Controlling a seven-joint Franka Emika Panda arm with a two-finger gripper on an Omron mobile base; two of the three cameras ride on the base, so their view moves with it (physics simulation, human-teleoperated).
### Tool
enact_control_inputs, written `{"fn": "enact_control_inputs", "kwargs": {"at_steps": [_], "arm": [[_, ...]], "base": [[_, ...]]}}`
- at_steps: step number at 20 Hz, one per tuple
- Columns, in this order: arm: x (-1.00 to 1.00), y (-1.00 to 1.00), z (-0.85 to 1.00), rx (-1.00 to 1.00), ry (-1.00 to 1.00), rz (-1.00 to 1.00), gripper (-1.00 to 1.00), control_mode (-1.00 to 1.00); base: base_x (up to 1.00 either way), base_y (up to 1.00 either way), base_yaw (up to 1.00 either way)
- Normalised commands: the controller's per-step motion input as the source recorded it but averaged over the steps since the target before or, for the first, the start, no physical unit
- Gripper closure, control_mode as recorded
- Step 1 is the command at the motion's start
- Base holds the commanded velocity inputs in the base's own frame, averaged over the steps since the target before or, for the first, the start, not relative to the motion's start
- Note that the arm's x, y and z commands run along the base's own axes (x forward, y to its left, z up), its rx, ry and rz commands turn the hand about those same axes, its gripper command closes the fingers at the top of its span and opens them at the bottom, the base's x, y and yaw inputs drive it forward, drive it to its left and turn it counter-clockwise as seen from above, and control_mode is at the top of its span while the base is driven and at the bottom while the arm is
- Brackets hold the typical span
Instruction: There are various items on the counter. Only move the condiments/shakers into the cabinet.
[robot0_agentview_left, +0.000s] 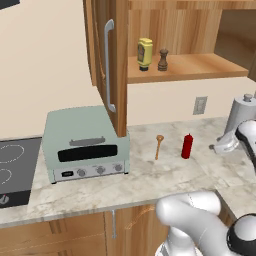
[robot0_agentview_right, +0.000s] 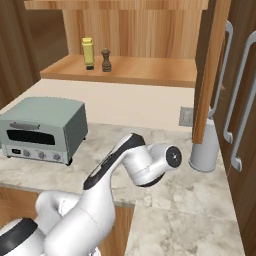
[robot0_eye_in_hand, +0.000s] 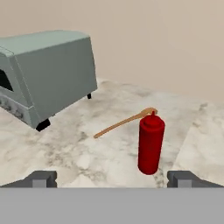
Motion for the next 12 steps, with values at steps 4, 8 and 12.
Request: {"fn": "enact_control_inputs", "kwargs": {"at_steps": [4, 8, 12], "arm": [[0.29, -0.25, -0.20, 0.00, 0.00, 0.34, -1.00, -1.00], [0.21, -0.31, -0.21, 0.00, 0.00, 0.29, -1.00, -1.00], [0.04, -0.15, -0.07, 0.00, 0.00, 0.23, -1.00, -1.00]], "base": [[0.00, 0.00, 0.00], [0.00, 0.00, 0.00], [0.00, 0.00, 0.00]]}}
